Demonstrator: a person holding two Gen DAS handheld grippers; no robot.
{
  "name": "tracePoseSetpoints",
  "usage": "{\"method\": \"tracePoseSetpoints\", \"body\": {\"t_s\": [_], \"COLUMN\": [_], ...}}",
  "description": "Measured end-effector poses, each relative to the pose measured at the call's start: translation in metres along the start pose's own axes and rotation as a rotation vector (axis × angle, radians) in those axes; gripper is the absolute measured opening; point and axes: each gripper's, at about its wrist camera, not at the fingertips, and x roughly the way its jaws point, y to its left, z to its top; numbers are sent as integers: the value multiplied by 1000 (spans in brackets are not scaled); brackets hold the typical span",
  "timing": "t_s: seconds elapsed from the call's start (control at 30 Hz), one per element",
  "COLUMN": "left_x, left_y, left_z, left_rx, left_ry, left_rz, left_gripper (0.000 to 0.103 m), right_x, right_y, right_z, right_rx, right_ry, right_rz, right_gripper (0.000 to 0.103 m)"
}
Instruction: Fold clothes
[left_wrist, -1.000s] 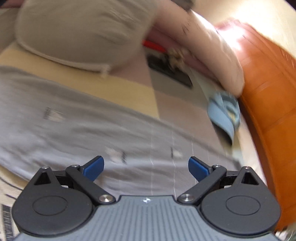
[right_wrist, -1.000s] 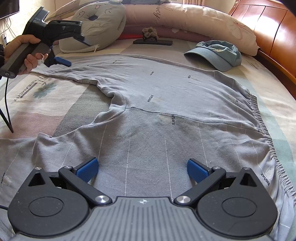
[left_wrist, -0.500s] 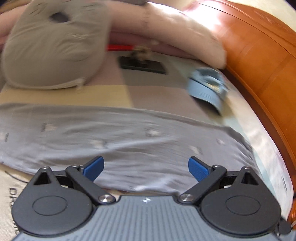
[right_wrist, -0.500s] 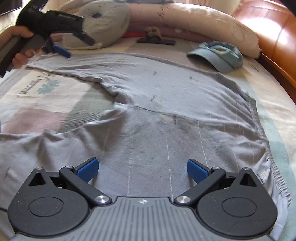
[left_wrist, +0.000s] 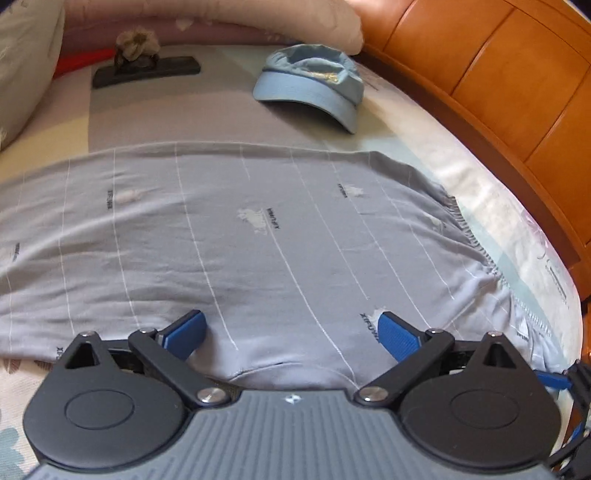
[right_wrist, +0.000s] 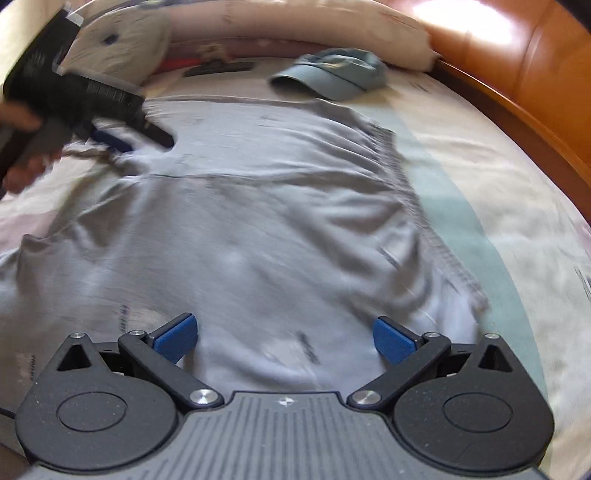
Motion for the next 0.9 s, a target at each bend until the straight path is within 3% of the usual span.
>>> {"method": "tracePoseSetpoints", "body": {"t_s": [0.1,0.23,0.4,0.5,0.67,0.77,0.9], "left_x": [-3,-41,-80,-109,-144,-166,-193], "left_y": [-4,-6,-6,3,33,40,48], "left_z": [-1,-5,-26,-50,-101,-132,-171], "left_rx": [2,43,82,104,39,71,62], "left_ry": [16,-34,-17,-12,69,73,45], "left_rz": [19,18,64,113,169,249,288], "left_gripper": [99,99,99,99,99,99,99], "right_x": [-6,-2,-1,-2,-3,-11,-32], "right_y": [-9,-17,-15,-15,-13,-3,31], "right_z": [-1,-3,-9,-11,-7,3,9], "right_rx": [20,28,30,30,15,8,-62], "right_ry": [-8,18,-1,-15,9,31,-22], "right_rz": [-22,-39,-55,-56,-66,-89,-4], "right_gripper": [103,103,103,103,103,103,103]}}
